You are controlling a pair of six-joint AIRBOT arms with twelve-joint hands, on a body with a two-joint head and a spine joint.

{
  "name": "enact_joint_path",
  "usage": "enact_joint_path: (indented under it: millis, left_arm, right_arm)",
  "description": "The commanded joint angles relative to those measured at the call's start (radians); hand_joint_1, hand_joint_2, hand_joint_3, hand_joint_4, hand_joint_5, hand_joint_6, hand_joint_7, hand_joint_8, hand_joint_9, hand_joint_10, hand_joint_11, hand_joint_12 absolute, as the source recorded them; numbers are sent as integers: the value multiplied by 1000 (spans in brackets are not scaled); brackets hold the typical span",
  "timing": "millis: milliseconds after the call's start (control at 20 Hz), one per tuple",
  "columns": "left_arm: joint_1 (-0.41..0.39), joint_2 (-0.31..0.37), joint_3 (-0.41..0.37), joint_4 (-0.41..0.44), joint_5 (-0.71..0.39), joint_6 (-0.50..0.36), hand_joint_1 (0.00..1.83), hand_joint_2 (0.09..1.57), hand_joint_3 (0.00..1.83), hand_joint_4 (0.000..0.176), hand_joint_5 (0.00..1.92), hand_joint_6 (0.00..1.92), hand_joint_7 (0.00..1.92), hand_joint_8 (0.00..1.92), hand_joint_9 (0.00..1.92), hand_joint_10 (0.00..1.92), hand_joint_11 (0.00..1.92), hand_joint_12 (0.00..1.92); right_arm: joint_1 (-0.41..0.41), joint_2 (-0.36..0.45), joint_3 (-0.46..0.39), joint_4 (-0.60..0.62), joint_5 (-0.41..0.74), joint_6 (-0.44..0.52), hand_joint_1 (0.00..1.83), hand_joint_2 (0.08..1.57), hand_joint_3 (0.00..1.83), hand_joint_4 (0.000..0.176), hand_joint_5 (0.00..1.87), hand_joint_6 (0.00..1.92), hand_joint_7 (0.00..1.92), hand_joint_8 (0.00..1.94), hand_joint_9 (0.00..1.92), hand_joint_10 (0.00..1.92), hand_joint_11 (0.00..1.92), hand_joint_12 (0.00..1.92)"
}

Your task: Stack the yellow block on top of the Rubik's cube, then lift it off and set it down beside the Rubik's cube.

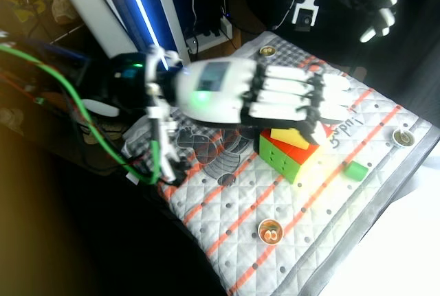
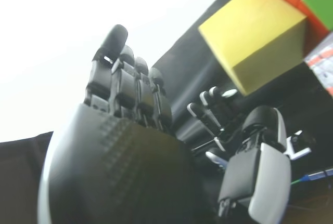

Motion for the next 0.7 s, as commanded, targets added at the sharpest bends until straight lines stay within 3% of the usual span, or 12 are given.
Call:
enact_joint_path:
  millis: [0, 50, 100, 150, 200, 300, 350, 400, 450, 500, 550, 650]
  left_arm:
    - [-5, 3, -3, 26, 136, -6, 81, 1318, 5, 71, 0, 0, 129, 16, 21, 376, 0, 1210]
    - [-4, 2, -3, 25, 139, -7, 86, 1336, 4, 82, 0, 0, 131, 11, 6, 400, 0, 1170]
    - [-2, 0, -4, 25, 141, -10, 90, 1329, 0, 100, 0, 0, 125, 6, 9, 373, 0, 1053]
    - [-1, -2, -5, 25, 143, -12, 125, 1351, 3, 71, 0, 0, 117, 1, 13, 323, 0, 939]
    - [4, -3, -6, 25, 147, -14, 129, 1366, 0, 59, 0, 0, 132, 2, 54, 246, 0, 904]
    - [9, -3, -8, 25, 151, -20, 172, 1334, 0, 70, 0, 0, 129, 1, 87, 144, 0, 806]
    - [12, -3, -8, 25, 153, -26, 200, 1359, 1, 47, 0, 0, 135, 2, 96, 115, 0, 814]
    - [13, -3, -8, 26, 153, -29, 245, 1357, 0, 64, 0, 0, 150, 4, 113, 96, 0, 737]
    - [14, -3, -9, 26, 154, -30, 278, 1342, 0, 71, 0, 0, 174, 8, 150, 89, 0, 789]
    - [17, -3, -10, 26, 158, -31, 290, 1334, 0, 78, 5, 1, 194, 10, 171, 80, 0, 831]
    - [20, -3, -12, 26, 162, -32, 287, 1326, 0, 100, 0, 0, 188, 4, 164, 63, 0, 784]
    - [25, -3, -13, 25, 168, -35, 276, 1298, 0, 92, 15, 4, 205, 6, 191, 52, 0, 893]
  right_arm:
    - [21, -9, 12, -12, 95, 3, 542, 896, 0, 0, 124, 1, 86, 11, 37, 39, 0, 405]
    - [25, -21, 21, -12, 80, 3, 562, 908, 0, 0, 111, 5, 64, 5, 15, 29, 0, 170]
    - [27, -32, 31, -12, 66, 3, 609, 936, 1, 0, 104, 2, 64, 3, 17, 20, 0, 73]
    - [30, -43, 41, -12, 52, 3, 609, 909, 0, 0, 106, 1, 67, 2, 19, 14, 0, 23]
    - [33, -56, 54, -12, 29, 3, 565, 866, 0, 0, 101, 1, 81, 7, 55, 26, 44, 36]
    - [34, -64, 67, -12, 8, 14, 524, 827, 0, 0, 114, 0, 160, 3, 164, 23, 1, 614]
    - [34, -70, 78, -12, -2, 35, 521, 834, 0, 0, 107, 7, 176, 4, 197, 28, 0, 882]
    - [34, -72, 85, -12, -7, 49, 511, 850, 0, 0, 164, 10, 257, 16, 252, 43, 0, 961]
    - [34, -73, 89, -12, -11, 57, 517, 865, 0, 0, 194, 7, 367, 30, 300, 53, 0, 867]
    - [34, -73, 89, -12, -12, 57, 563, 880, 0, 0, 309, 23, 550, 55, 456, 113, 0, 1294]
    - [34, -73, 89, -12, -12, 57, 588, 904, 0, 0, 403, 19, 663, 43, 538, 151, 0, 1461]
    - [34, -73, 90, -12, -12, 57, 789, 990, 7, 0, 721, 40, 864, 27, 611, 252, 0, 1588]
